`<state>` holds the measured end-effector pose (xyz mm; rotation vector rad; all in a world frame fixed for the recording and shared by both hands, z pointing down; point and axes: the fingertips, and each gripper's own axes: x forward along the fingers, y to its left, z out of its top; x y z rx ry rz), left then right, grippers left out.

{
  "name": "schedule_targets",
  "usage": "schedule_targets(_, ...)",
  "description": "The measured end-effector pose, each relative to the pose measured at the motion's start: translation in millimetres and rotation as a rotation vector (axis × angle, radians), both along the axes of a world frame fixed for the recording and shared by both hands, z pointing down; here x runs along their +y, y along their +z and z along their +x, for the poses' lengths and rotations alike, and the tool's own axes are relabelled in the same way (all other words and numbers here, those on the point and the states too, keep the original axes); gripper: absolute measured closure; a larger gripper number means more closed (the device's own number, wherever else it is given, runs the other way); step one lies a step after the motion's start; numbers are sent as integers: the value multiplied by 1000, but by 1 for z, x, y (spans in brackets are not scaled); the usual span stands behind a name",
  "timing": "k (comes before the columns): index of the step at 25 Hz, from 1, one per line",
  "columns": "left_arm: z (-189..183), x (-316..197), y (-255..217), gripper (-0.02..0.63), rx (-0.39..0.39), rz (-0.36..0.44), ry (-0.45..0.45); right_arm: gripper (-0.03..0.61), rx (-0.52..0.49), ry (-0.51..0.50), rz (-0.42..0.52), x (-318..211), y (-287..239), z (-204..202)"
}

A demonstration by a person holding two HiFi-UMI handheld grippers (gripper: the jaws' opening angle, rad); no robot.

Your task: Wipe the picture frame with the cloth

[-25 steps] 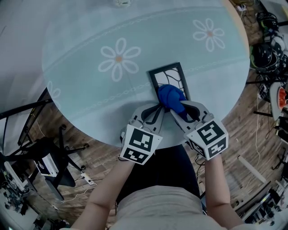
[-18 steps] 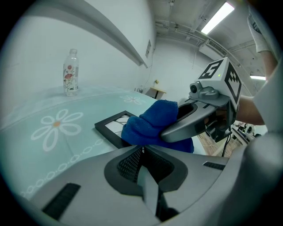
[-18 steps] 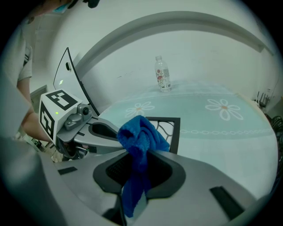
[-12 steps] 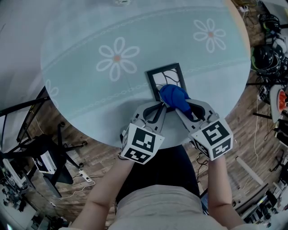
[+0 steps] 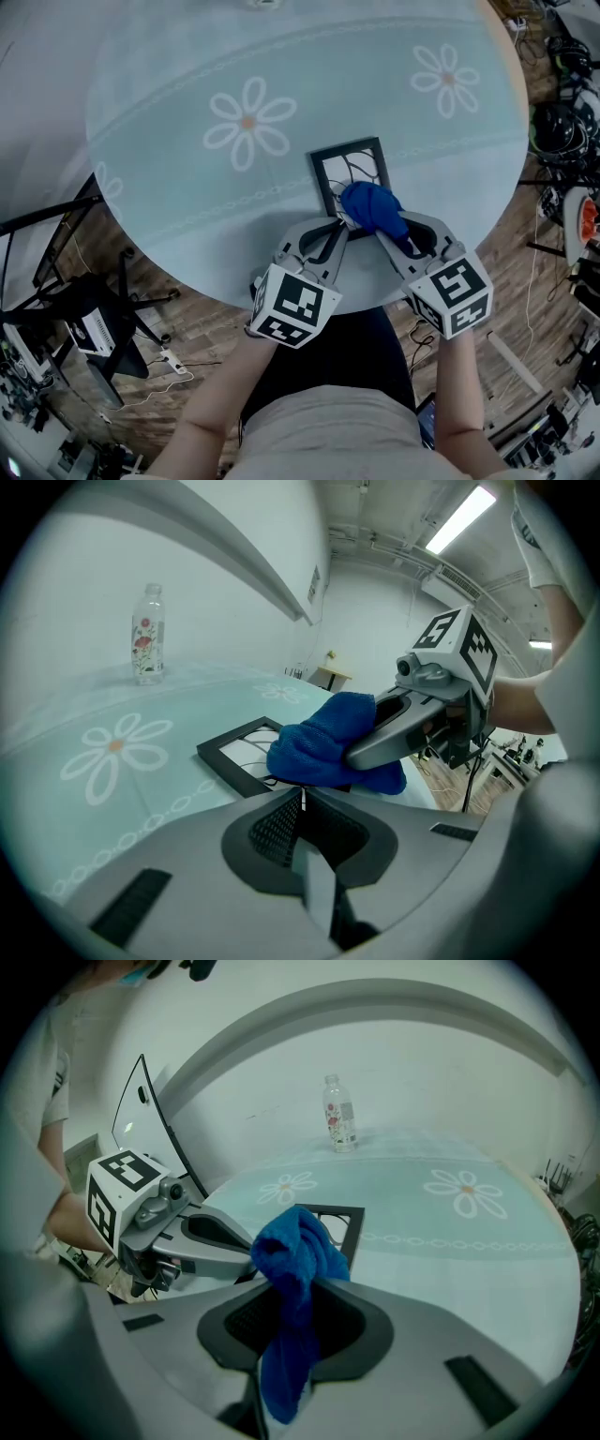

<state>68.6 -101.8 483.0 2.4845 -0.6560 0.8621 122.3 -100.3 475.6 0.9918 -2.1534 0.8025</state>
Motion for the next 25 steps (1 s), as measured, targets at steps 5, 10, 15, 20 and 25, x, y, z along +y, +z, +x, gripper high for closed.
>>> schedule_targets(5, 0, 0, 0, 588, 2, -8, 5, 486, 6, -4, -9, -6, 4, -1)
schedule_targets(10, 0, 0, 0, 588, 19, -25, 4, 486, -2, -10, -20, -14, 8, -2)
schedule_targets(15, 0, 0, 1, 588, 21, -34, 11, 486, -13, -8, -22, -24, 9, -3)
schedule_targets(20, 0, 0, 0, 588, 25, -45, 8, 486, -18, -10, -10, -37, 8, -4)
schedule_targets(25, 0, 0, 1, 588, 14, -46, 15, 486, -20, -20, -3, -47, 9, -6)
